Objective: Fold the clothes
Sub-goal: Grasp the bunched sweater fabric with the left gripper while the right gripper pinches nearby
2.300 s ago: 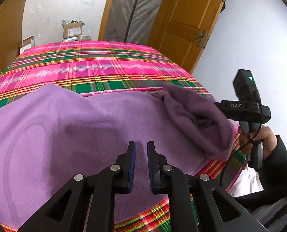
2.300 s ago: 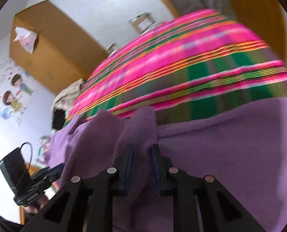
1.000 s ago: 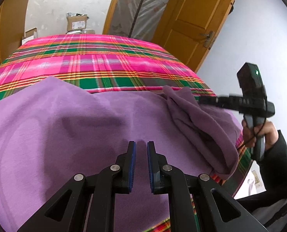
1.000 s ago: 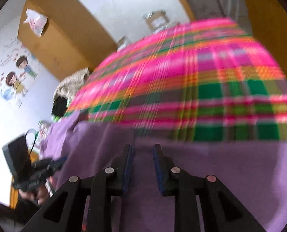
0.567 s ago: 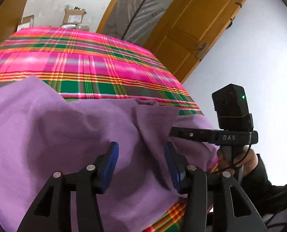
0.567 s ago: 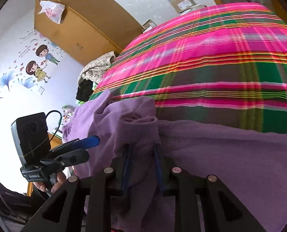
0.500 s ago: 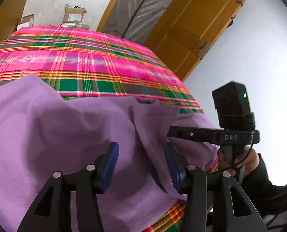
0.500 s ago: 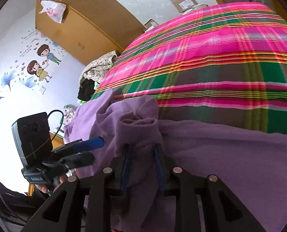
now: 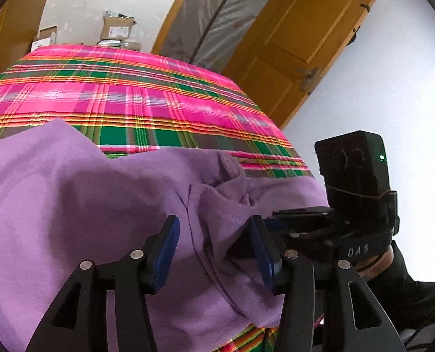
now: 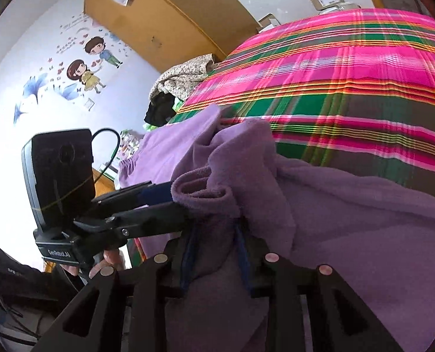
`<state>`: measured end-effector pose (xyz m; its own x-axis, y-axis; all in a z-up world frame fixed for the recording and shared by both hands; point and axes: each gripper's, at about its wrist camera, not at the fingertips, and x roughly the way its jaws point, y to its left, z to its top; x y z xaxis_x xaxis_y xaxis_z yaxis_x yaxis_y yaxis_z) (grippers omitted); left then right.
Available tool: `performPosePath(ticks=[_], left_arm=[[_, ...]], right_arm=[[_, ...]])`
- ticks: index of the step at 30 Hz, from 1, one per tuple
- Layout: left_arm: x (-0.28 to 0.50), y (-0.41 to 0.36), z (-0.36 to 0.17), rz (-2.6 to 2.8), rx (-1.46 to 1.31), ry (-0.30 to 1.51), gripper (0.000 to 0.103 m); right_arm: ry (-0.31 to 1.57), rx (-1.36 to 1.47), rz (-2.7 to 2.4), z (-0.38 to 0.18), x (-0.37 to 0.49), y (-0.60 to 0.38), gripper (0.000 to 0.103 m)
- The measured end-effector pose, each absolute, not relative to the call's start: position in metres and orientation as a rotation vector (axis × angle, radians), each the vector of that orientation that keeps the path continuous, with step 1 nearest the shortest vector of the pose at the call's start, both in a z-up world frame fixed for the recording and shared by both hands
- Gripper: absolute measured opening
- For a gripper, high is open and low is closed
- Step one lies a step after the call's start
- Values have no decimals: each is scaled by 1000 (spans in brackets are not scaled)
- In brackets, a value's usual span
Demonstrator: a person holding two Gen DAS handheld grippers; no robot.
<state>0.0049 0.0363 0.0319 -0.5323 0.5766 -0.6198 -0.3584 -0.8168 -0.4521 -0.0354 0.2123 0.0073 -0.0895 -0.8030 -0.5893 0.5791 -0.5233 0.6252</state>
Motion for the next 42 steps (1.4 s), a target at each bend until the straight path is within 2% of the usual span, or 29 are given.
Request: performPosePath(ticks=[5,6,7,9,15,20,30,37,42], left_arm=[[-4,48,31,2288,-1072,-345,50],[-4,50,31,2292,-1070,-327,36],[-5,52,31,2300,-1069,-306,16],[-5,55,31,2314,-1067,-266,14],[-2,43,31,2364,-1058,-267,12],[9,24,30,2384,-1053,-315,12],[29,9,50,2407,-955,-337,12],[36,0,53,2414,-933,-356,12],[39,-3,54,2421,-929,-357,12]], right_arm=[[-260,1164,-1792,10,-30,214,30],[-255,1162,-1795,10,-29,214,30],[-248,1161,-1799,11,-28,215,30],[-226,1160,-1812,14,-27,218,30],[-238,1120,-1916,26,-39,251,30],[-232,1212,-1962,9,-59,246,31],[-179,1207,-2163,12,-97,236,25],[-140,1174,-2005,15,-80,226,25],[-140,1224,-1953,6,-99,206,24]])
